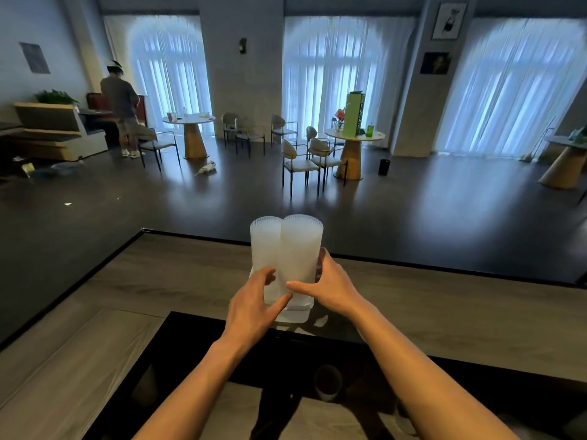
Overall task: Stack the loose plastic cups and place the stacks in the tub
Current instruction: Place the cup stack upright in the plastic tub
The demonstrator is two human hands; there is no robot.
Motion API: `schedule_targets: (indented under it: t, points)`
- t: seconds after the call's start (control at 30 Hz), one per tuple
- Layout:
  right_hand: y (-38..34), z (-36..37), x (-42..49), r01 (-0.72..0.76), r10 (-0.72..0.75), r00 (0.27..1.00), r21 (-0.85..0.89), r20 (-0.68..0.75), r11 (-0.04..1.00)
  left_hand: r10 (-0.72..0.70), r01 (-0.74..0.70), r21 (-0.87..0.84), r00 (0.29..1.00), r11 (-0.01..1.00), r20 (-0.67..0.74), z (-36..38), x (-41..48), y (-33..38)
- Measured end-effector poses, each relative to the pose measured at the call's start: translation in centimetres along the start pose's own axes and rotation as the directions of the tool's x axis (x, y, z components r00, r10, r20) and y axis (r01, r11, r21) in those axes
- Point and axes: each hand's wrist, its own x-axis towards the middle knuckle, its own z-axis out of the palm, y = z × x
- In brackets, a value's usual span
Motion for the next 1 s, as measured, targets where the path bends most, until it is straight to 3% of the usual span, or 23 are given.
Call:
schedule_targets:
  t: [0.2, 0.37, 0.6, 0.7, 1.0]
  points:
    - [1.5, 1.9, 0.4, -0.039, 0.041, 0.999, -0.161, 0.009, 0.986, -0.085, 0.088, -0.039, 0.995, 0.995, 0.060, 1.0, 0.0, -1.3]
    - [1.9, 2.9, 0.7, -0.035, 0.030, 0.999, -0.180, -0.027, 0.983, -0.059, 0.064, -0.091, 0.997, 0.994, 0.049, 1.0, 0.3, -2.5]
    - [2.5, 3.3, 1.1, -0.008, 0.005, 1.000, -0.306, -0.011, 0.952, -0.032, 0.041, -0.061, 0.989, 0.997, 0.142, 1.0, 0.3, -2.6]
    - [2.8, 3.3, 0.8, -0.018, -0.008, 0.995, -0.257, -0.101, 0.966, -0.013, 0.022, -0.063, 0.991, 0.998, 0.132, 1.1, 0.1, -2.2]
    - [1.9, 3.7, 0.3, -0.059, 0.036, 0.993, -0.211, -0.111, 0.976, -0.039, 0.036, 0.023, 0.990, 0.999, 0.136, 1.5, 0.5, -2.1]
